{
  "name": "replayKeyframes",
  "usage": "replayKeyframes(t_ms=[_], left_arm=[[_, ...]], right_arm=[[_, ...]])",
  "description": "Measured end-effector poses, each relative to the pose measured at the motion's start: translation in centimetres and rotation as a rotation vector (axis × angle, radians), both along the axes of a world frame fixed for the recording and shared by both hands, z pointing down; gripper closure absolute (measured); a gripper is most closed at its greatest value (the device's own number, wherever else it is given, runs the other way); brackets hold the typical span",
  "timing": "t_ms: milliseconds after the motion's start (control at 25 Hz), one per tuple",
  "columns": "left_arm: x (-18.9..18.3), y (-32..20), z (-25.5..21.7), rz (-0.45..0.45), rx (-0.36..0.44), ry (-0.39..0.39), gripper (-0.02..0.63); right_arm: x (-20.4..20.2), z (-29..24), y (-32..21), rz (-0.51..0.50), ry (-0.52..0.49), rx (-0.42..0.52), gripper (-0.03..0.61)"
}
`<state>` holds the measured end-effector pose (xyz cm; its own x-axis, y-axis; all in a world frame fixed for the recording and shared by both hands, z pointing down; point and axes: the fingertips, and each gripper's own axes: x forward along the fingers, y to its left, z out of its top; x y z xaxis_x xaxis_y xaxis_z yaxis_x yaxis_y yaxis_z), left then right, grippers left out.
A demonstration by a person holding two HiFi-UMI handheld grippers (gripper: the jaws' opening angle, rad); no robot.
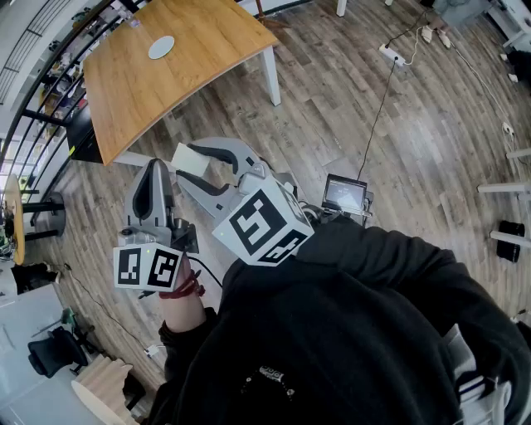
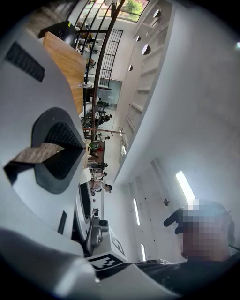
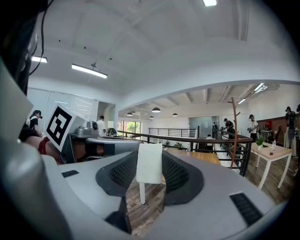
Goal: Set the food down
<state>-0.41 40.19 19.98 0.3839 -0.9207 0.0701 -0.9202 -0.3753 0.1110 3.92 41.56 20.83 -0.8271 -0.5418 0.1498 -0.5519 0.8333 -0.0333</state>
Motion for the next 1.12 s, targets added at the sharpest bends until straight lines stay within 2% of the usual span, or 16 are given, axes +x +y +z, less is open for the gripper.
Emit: replayKeyframes(t_ms=[400,880,1120], left_arm=[[0.6,-1.0,0.9,-0.041,-0.017,0.019,0.617],[5.4,-3.5,2.8,-0.005,-0.030,-0.001,0.617],[6.8,-4.8,1.7,-0.025,-0.023,-0.005,0.617]], right_arm=[[1.1,1.2,-1.1,-0.030,-0.010,-0.024,0.405],[5.4,3.3,-3.3,-0.021,-0.048,-0.069,0.405],[6.9,2.6,-4.3,-0.035,-0.043,-0.071,0.405]])
